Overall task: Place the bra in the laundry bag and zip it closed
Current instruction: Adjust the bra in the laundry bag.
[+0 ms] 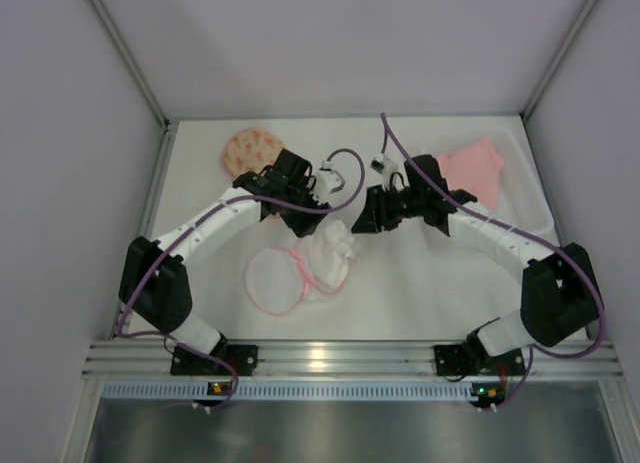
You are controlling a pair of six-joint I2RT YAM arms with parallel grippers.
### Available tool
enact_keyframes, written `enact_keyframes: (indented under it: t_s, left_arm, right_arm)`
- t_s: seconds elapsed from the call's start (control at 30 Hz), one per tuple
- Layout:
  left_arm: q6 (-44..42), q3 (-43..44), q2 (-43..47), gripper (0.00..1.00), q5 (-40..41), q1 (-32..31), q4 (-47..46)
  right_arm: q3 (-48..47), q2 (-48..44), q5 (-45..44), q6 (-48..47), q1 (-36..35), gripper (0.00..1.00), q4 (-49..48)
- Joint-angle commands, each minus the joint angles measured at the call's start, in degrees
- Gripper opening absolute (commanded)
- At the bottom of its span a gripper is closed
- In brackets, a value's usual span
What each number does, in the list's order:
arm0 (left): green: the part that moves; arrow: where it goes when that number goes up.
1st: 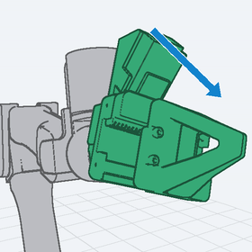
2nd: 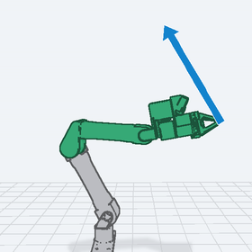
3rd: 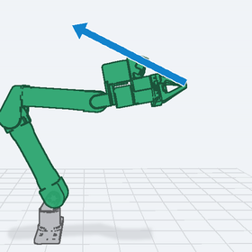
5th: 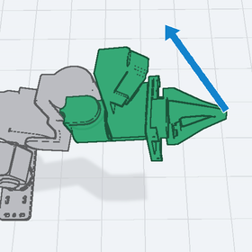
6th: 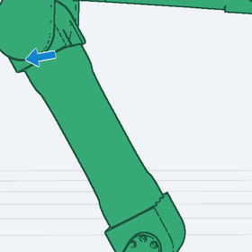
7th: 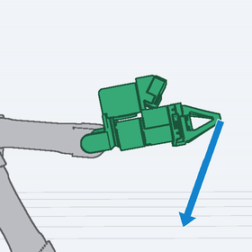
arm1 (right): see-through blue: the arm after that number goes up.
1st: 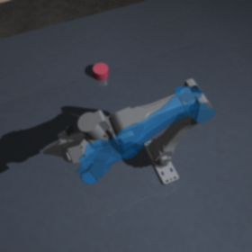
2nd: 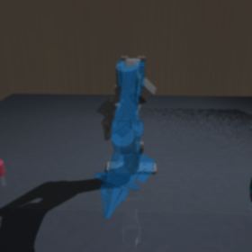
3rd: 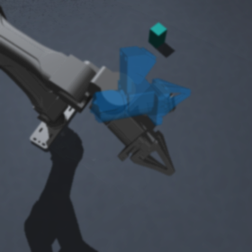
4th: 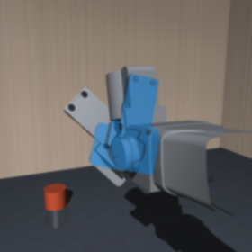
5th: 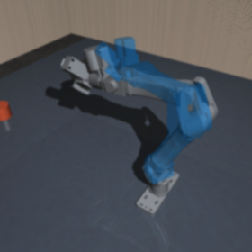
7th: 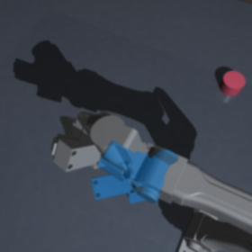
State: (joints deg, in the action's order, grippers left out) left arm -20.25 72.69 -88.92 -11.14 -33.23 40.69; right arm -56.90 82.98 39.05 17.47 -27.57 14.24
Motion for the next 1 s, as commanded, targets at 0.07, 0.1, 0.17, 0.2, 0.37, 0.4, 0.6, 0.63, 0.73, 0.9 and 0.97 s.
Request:
enact_keyframes:
  t_s: [0.07,0.1,0.17,0.2,0.37,0.4,0.6,0.63,0.73,0.9,0.97]
  left_arm:
    - [-1.46,3.08,-3.44,0.59,3.31,-0.87,-2.45]
    - [-1.37,2.99,-3.71,0.58,3.4,-0.87,-2.8]
    - [-0.76,2.64,-4.15,0.46,3.75,-0.87,-3.94]
    - [-0.41,2.55,-4.15,0.38,4.1,-0.87,-4.21]
    - [1.7,2.9,-3.36,0.0,0.33,-0.25,-4.21]
    - [2.05,2.9,-3.01,0.0,-0.72,-0.17,-4.39]
    - [7.05,1.93,-0.72,0.0,-9.94,1.67,-6.93]
    - [8.55,2.11,-0.81,0.0,-11.18,2.29,-7.28]
    - [14.7,2.9,-0.55,0.0,-15.93,5.89,-9.39]
    - [26.64,1.59,0.42,0.0,-26.63,11.78,-13.78]
    - [30.78,0.1,0.77,0.0,-31.29,14.32,-18.26]
  right_arm:
    - [2.13,1.66,-0.99,-0.87,0.59,0.4,-4.47]
    - [3.02,1.75,-0.64,0.01,0.59,0.4,-6.49]
    - [6.17,2.36,0.32,3.94,0.59,0.4,-13.25]
    - [7.15,2.62,0.68,5.28,0.5,0.4,-15.88]
    - [11.29,3.41,1.3,11.52,0.24,0.36,-27.85]
    - [11.03,3.85,1.21,12.05,0.06,0.36,-30.13]
    - [7.07,9.74,-1.6,14.42,-4.41,0.34,-34.88]
    - [6.9,10.7,-2.82,16.08,-5.64,0.33,-35.68]
    - [6.1,13.07,-3.8,20.47,-8.1,0.32,-37.44]
    - [4.96,14.93,-4.85,22.77,-11.01,0.33,-37.62]
    - [3.82,15.37,-5.47,24.79,-11.36,0.33,-38.14]
